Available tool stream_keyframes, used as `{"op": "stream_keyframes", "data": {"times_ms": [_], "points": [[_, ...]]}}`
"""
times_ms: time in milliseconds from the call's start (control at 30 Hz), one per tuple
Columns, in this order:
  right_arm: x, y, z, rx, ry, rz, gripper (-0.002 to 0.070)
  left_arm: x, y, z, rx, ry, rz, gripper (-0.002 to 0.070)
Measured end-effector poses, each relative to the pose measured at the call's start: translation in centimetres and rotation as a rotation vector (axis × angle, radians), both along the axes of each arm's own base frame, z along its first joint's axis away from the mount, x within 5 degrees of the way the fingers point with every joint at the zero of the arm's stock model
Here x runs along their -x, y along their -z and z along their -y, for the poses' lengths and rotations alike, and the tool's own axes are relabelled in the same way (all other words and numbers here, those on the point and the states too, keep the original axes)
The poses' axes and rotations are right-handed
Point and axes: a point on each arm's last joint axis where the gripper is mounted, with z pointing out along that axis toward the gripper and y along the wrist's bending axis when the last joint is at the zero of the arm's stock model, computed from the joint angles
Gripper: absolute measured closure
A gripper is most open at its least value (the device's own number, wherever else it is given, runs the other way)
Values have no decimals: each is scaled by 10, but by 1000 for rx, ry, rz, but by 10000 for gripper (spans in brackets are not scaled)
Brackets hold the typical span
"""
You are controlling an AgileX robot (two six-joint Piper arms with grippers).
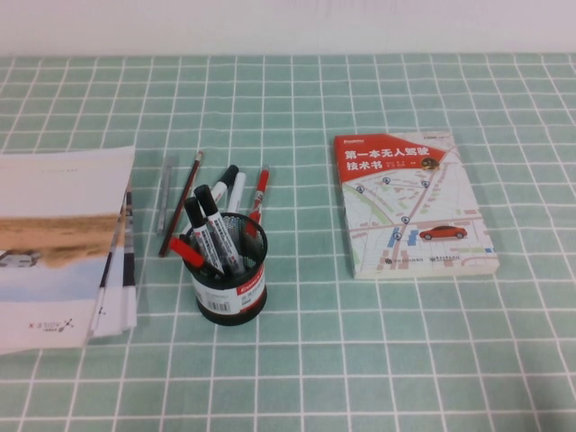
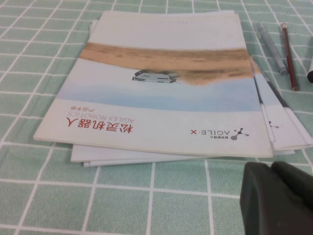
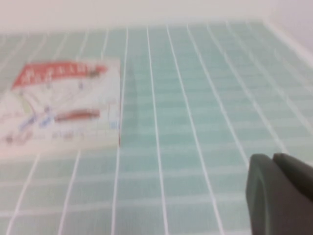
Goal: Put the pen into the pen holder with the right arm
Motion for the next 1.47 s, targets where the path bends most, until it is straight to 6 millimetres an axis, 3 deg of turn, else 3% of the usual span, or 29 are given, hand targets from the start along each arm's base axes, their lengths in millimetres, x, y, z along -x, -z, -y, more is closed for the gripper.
{"op": "stream_keyframes", "data": {"times_ms": [633, 1467], "points": [[4, 12, -3, -35, -31, -124, 695, 0, 0, 0, 0, 0, 0, 679], [4, 12, -4, -49, -34, -128, 695, 0, 0, 0, 0, 0, 0, 679]]}}
